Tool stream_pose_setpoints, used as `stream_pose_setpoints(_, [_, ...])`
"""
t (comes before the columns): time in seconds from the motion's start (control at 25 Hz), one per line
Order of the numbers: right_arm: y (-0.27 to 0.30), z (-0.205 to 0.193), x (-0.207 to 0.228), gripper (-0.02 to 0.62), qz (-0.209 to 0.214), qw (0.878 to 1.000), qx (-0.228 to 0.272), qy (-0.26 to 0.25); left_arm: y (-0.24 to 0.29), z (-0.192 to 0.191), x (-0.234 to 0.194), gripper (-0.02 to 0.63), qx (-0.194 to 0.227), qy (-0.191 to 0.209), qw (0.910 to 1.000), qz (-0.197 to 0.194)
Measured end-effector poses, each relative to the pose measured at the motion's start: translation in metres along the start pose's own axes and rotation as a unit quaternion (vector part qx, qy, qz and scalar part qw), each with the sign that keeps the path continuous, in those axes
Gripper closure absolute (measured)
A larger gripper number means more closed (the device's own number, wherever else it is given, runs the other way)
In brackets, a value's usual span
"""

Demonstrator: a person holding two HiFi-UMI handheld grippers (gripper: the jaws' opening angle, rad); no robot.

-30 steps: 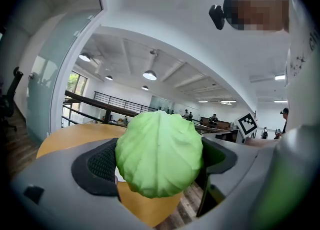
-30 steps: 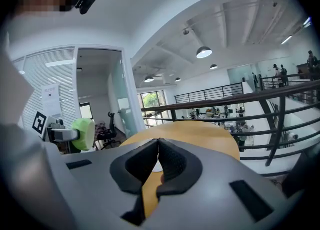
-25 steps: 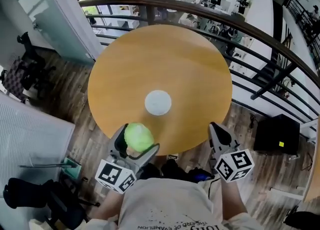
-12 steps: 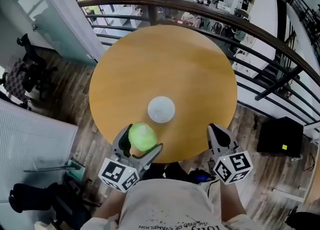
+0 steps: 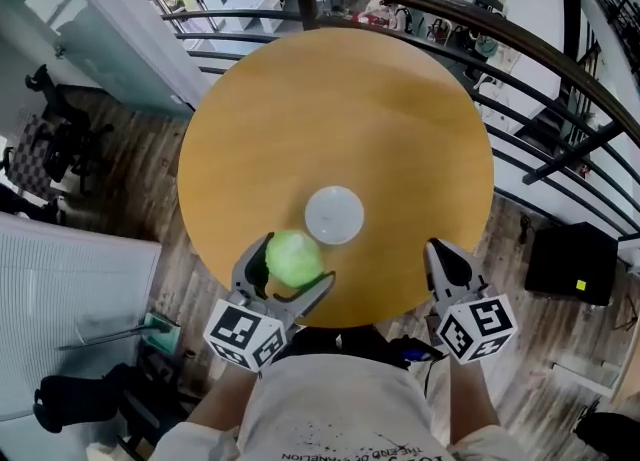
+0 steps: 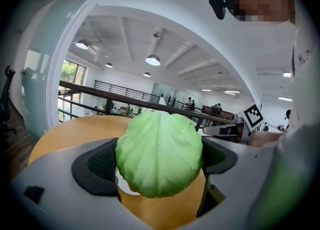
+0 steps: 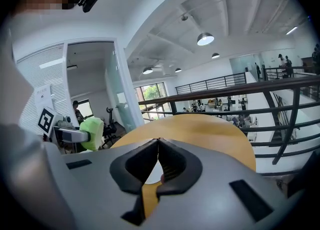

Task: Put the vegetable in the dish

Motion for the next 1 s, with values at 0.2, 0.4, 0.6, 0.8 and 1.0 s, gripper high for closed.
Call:
stream_pose_setpoints(0.2, [0.024, -0.007, 0.008, 0.570, 0.003, 1.000, -0.016, 0.005, 0.030, -0.020, -0.020, 0.114, -0.051, 0.011, 0.9986, -0.007])
stream_pose_setpoints(0.4, [0.049, -0.017, 0.018, 0.571, 0.006, 1.000, -0.028, 0.012, 0.065, -0.044, -0.038, 0.114, -0.106, 0.027, 0.9940, -0.010])
stream_pose_setpoints(0.6, [0.064, -0.033, 0.025, 0.571, 0.005, 0.999, -0.039, 0.024, 0.094, -0.069, -0.056, 0.114, -0.147, 0.041, 0.9882, -0.015])
stream_pose_setpoints(0.8, [0.077, -0.047, 0.034, 0.571, 0.003, 0.998, -0.051, 0.040, 0.125, -0.095, -0.069, 0.114, -0.199, 0.061, 0.9779, -0.024])
stream_pose_setpoints(1.0, [0.085, -0.059, 0.040, 0.570, 0.002, 0.997, -0.053, 0.057, 0.151, -0.120, -0.076, 0.114, -0.254, 0.091, 0.9624, -0.034])
Point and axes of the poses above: the fingertips, and each gripper's own axes: y forward along the fingers, x to its right, z out of its top, the point moved 2 cm from there along -y, backward along the fingers
